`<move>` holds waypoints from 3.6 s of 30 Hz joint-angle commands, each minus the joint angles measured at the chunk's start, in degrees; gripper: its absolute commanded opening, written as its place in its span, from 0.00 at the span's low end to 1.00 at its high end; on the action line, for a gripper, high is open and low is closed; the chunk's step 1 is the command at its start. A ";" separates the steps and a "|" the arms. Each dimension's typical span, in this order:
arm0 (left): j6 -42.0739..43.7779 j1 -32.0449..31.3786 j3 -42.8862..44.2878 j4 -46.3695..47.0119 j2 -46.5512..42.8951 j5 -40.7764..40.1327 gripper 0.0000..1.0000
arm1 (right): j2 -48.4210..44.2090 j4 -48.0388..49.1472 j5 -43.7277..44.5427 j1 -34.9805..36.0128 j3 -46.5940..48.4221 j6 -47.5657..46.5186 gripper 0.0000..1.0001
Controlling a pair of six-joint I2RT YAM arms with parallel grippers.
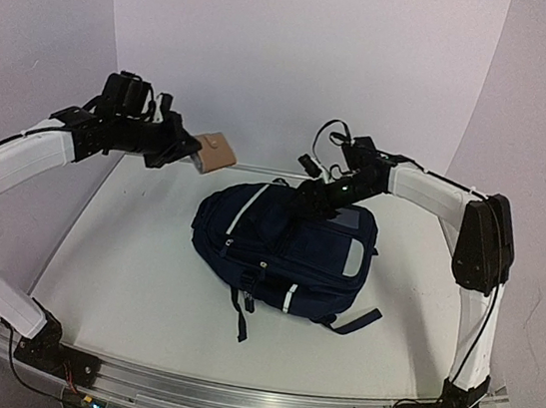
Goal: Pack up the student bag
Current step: Pick up the personal item from the center of the board.
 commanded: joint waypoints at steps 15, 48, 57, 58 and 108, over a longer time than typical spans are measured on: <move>17.53 -15.89 33.07 -6.36 32.86 22.73 0.00 | -19.82 -33.35 -9.16 -13.93 -13.96 -28.84 0.98; 11.49 -18.44 24.35 12.41 28.69 37.67 0.21 | -16.63 -52.09 -26.69 -12.45 -8.71 -41.20 0.25; 5.41 -17.17 7.53 21.84 18.83 25.24 0.75 | -17.12 -51.83 -28.10 -13.03 -5.55 -38.04 0.00; 4.69 -17.22 6.09 23.00 18.39 24.09 0.77 | -17.13 -51.71 -28.53 -13.09 -5.17 -37.72 0.00; 2.81 -15.72 14.28 16.39 26.85 23.55 0.00 | -26.10 -24.78 -1.30 -16.19 -9.70 -12.92 0.95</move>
